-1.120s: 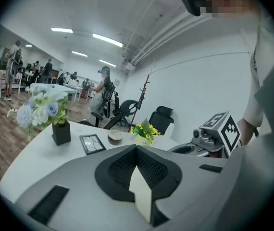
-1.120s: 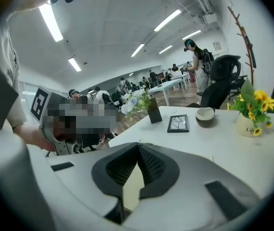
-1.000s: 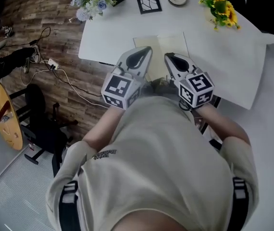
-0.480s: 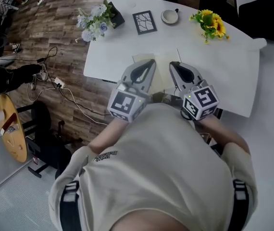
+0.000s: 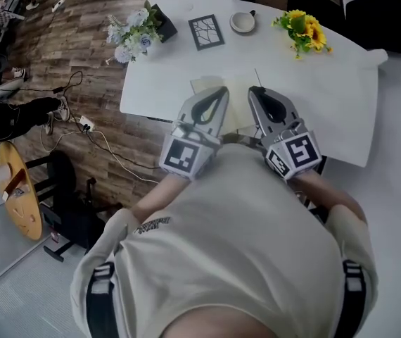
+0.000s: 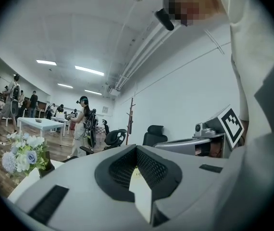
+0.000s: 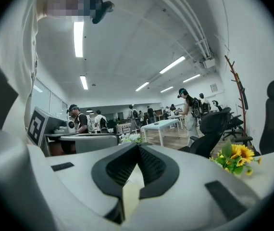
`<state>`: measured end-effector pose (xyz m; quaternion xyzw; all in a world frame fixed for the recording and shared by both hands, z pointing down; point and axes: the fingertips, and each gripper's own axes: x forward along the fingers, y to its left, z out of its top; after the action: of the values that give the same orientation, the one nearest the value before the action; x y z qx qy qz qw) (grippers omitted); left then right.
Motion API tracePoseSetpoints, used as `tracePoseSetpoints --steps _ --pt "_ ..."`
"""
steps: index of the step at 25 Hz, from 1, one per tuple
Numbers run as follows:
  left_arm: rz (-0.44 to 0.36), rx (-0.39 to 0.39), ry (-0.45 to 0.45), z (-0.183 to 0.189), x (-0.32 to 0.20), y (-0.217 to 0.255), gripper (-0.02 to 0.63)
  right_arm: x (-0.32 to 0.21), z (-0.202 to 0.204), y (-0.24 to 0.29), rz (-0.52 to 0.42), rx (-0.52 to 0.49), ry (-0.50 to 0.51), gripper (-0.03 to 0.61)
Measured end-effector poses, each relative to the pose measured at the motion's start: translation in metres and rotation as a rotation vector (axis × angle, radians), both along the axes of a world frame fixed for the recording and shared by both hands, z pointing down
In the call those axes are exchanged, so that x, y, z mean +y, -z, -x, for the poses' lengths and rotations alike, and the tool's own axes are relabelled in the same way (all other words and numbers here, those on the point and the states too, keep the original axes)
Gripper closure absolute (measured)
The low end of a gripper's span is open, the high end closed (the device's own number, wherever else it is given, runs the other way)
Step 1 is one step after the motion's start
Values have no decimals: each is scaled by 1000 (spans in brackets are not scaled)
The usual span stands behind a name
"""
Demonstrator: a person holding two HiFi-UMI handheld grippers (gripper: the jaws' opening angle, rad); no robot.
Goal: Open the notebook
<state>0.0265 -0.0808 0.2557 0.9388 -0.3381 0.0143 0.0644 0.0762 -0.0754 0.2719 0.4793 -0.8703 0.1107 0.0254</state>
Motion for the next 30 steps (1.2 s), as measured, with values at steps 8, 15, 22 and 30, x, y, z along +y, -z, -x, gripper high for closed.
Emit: tracePoseSetpoints --steps 8,15,22,30 --pt "1 -10 9 -1 1 -1 603 4 0 6 -27 -12 2 575" --pt "5 -17 15 -4 4 -4 603 7 1 4 -25 -9 14 575" --pt "8 -31 10 -8 7 -5 603 8 4 7 -35 7 32 577" --pt "9 -39 4 -9 9 -5 603 6 3 7 -30 2 28 575"
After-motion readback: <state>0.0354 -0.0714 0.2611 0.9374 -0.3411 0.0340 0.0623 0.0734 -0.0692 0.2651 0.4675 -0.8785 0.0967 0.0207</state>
